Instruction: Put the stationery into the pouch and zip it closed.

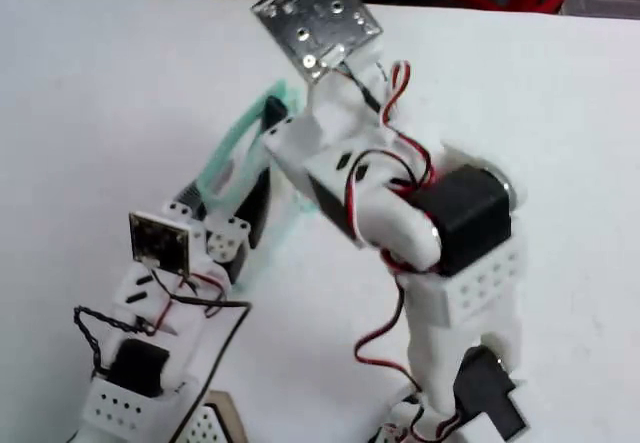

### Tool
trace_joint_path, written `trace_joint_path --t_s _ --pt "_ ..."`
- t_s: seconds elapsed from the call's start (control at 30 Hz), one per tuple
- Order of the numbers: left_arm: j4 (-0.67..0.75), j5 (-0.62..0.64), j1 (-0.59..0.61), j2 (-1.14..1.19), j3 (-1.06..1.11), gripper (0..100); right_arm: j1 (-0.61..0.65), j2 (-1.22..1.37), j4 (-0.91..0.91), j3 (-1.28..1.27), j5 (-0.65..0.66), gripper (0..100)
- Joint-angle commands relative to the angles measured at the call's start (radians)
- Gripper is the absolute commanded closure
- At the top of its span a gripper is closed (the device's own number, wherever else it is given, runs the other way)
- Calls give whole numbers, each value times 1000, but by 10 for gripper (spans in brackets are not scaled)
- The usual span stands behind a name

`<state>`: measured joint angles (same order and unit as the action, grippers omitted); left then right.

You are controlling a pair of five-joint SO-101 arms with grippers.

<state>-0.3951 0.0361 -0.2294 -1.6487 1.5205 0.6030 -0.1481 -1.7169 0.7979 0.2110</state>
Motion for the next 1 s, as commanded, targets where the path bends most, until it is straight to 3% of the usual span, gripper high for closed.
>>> trace_joint_path --t_s 0.0,0.3,0.5,0.97 --pt "29 9 10 -7 -8 847 -44 -24 -1 -98 -8 737" --pt "29 9 10 -7 -8 849 -2 -25 38 -311 -5 734" --pt "29 9 10 -7 -8 849 1 -68 96 -460 80 733" --pt "81 9 7 -7 31 849 22 -223 710 -1051 86 754"
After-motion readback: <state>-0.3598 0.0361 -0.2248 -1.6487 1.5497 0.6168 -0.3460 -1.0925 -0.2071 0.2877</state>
